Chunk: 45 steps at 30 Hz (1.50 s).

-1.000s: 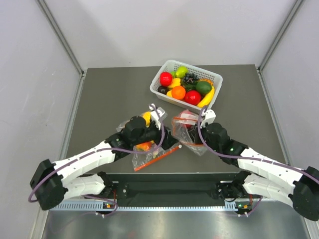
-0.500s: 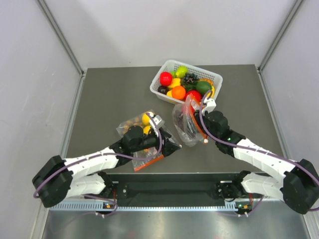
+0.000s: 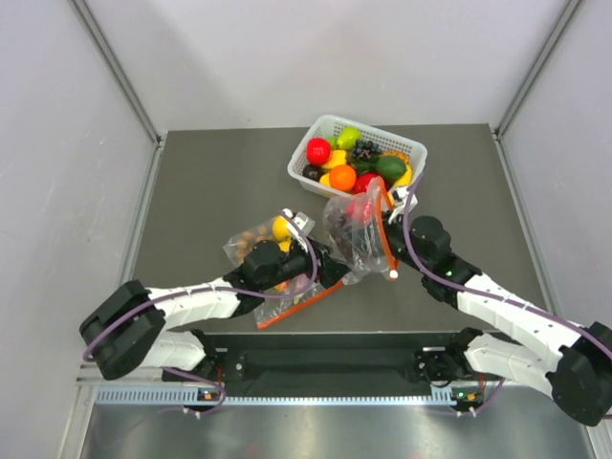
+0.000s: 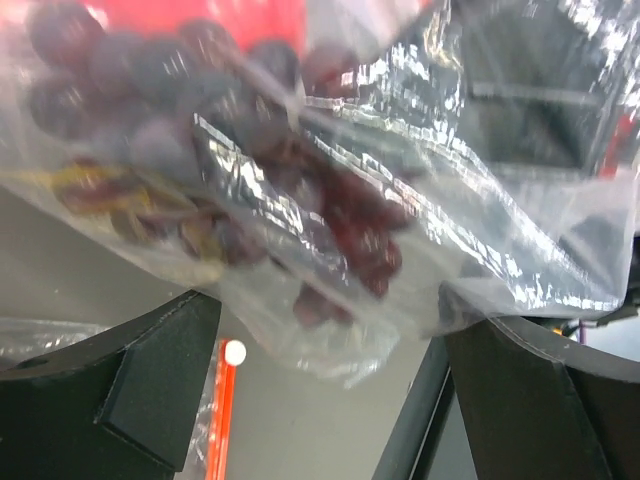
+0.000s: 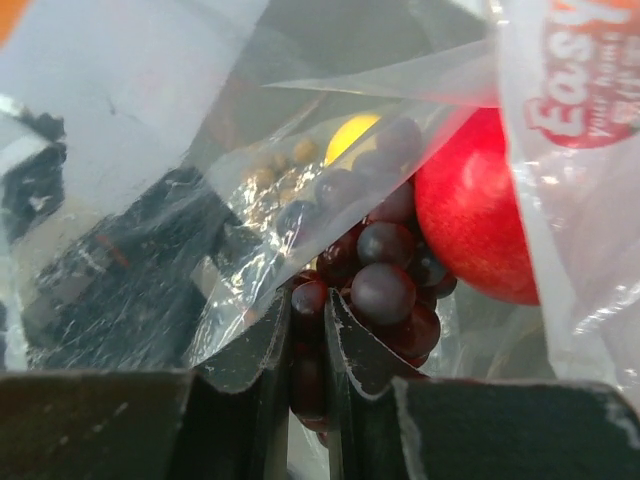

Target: Open the zip-top bag and remove the fake food

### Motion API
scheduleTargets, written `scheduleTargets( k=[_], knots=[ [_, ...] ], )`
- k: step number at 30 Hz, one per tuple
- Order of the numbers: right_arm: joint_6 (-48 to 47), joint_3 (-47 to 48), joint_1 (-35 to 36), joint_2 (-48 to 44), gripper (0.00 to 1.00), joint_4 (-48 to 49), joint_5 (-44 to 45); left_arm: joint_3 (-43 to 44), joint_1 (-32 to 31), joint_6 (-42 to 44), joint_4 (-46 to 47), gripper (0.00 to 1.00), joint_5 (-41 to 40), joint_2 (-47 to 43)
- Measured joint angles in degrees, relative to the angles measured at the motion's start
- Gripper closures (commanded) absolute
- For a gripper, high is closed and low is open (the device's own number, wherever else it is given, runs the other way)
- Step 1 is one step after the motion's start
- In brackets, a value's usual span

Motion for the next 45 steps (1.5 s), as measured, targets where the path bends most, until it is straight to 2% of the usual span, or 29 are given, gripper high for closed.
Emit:
scheduleTargets(
  k=[3,4,7,10,22,26,28,33,41,45],
  knots=[
    [0.7,-1.1,0.0,-0.1,1.0,0.4,-1.4,0.0,0.0,-1.2,2.8,0.29,-0.4,1.9],
    [0.9,-1.5,0.0,-0.1,1.0,0.5,-1.8,0.0,0.0,-1.6,3.5,0.47,-0.3,2.7],
    [1.3,-2.6,0.0,-0.1,1.0,0.6,-2.3,0.0,0.0,-2.6,4.4,0.74,0.6,5.1],
    [1.1,-3.1,0.0,-0.3,1.0,-0.2,-1.9,0.0,0.0,-2.9,4.5,0.83,1.6,6.7],
    [-3.2,-2.6,-1.1,-5.5,1.0,-11.3,2.4,0.9,0.3,-5.7,4.8,0.89,2.4,10.9],
    [-4.7,-2.3,-2.0,-7.5,1.0,-14.8,2.9,0.9,2.0,-8.1,4.3,0.85,3.1,13.6],
    [-5.2,-2.3,-2.6,-9.2,1.0,-16.3,3.2,0.9,2.9,-8.9,4.2,0.8,3.8,15.5],
    [-5.8,-2.1,-3.5,-11.5,1.0,-18.5,3.3,0.9,3.4,-10.2,4.2,0.81,5.6,17.1],
    [-7.2,-0.8,-4.8,-11.4,1.0,-20.2,-3.9,2.9,3.6,-10.6,2.9,0.81,6.4,19.6],
    [-8.8,1.7,-5.2,-11.4,1.0,-22.4,-9.9,3.9,6.0,-12.5,2.3,0.82,7.8,20.6]
  ],
)
